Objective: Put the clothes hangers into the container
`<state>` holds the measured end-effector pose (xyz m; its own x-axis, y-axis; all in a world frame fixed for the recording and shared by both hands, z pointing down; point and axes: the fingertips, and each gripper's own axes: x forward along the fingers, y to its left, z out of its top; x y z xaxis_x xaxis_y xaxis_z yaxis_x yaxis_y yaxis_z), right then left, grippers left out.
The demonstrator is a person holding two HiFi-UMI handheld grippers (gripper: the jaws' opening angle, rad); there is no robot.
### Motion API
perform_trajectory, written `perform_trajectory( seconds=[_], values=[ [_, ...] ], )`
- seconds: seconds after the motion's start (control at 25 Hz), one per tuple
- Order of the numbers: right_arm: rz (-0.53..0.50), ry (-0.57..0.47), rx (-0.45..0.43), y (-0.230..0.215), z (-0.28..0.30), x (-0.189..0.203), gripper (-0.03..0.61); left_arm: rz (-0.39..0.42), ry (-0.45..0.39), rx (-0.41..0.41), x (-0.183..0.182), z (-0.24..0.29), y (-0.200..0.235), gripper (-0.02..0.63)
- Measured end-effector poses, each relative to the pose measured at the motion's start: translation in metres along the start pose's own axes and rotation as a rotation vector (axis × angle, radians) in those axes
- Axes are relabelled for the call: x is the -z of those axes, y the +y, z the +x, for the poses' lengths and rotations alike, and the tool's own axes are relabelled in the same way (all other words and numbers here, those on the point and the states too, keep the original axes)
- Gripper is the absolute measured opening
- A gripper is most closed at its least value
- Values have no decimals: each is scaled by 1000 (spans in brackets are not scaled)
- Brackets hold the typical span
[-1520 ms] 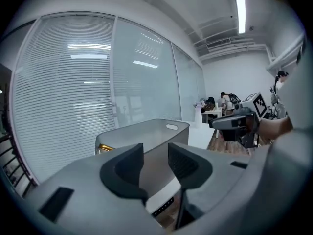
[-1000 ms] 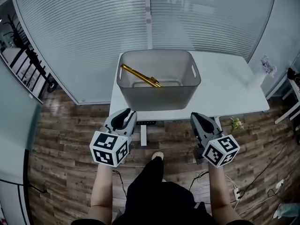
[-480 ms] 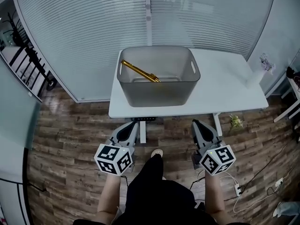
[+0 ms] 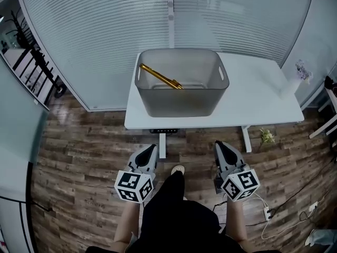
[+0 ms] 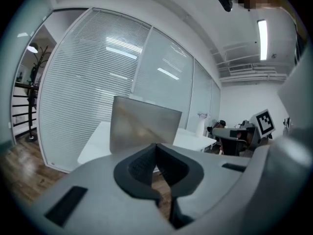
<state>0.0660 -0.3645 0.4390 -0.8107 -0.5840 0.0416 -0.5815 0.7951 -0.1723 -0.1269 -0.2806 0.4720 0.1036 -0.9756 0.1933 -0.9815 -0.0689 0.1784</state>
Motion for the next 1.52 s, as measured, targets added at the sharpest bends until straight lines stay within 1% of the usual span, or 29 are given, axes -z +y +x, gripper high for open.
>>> perform_trajectory(
  seconds=[0.24, 0.64, 0.96, 1.52],
  values=[
    [6, 17, 6, 1, 0, 5, 28, 1, -17, -46, 5, -3, 7, 9],
    [-13, 40, -31, 6, 3, 12, 28, 7, -37, -41, 1, 1, 6, 9],
    [-10, 36, -36, 7, 4, 10, 28, 17, -31, -42, -1, -2, 6, 9],
    [7, 51, -35, 9, 8, 13, 28, 11, -10, -29, 5, -3, 7, 9]
  ],
)
